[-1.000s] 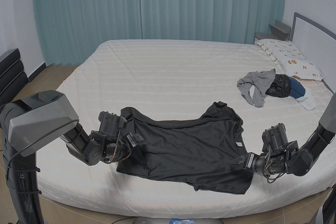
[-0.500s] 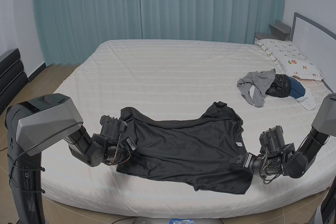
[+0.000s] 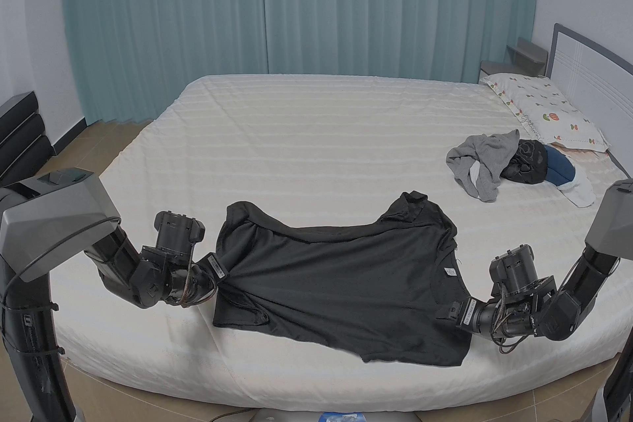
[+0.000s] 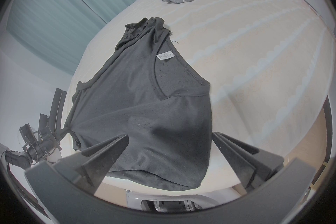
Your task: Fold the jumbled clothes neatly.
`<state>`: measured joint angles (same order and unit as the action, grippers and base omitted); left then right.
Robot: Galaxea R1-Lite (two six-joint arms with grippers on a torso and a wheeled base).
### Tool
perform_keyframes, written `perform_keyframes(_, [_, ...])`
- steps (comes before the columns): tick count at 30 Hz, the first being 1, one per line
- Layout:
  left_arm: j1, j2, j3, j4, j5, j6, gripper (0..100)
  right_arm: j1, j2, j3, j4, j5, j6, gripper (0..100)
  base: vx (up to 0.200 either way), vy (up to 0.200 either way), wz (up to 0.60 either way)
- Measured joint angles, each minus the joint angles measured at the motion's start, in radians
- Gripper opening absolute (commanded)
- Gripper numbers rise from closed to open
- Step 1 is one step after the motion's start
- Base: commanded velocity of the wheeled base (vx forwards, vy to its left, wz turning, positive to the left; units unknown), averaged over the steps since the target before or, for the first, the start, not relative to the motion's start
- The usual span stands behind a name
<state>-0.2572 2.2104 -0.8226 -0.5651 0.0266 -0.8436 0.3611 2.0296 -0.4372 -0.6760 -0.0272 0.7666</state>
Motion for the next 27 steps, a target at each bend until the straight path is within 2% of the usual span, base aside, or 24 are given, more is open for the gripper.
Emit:
perform_keyframes(8, [0.015,-0.017,0.008,0.002,-0.029,0.006,0,-0.001,-0.005,0.022,0.000,0.000,-0.035,100,0.000,0.000,0.00])
perform_keyframes(13, [0.020,-0.035,0.020,0.003,-0.089,0.004,0,-0.001,0.002,0.026,0.000,0.000,-0.037,100,0.000,0.000,0.00])
perform_keyframes(14, [0.022,-0.039,0.024,0.003,-0.095,0.004,100,0.000,0.006,0.026,0.000,0.001,-0.037,100,0.000,0.000,0.00])
perform_keyframes(16, [0.024,-0.045,0.031,0.002,-0.099,0.004,100,0.002,0.016,0.026,0.000,0.001,-0.037,100,0.000,0.000,0.00])
perform_keyframes(17, [0.024,-0.047,0.032,0.002,-0.100,0.004,100,0.003,0.021,0.025,0.000,0.001,-0.037,0,0.000,0.000,0.00])
perform_keyframes(27, [0.062,-0.060,0.037,0.006,-0.100,0.009,100,0.008,0.096,0.019,-0.045,0.008,-0.039,0,0.000,0.000,0.00])
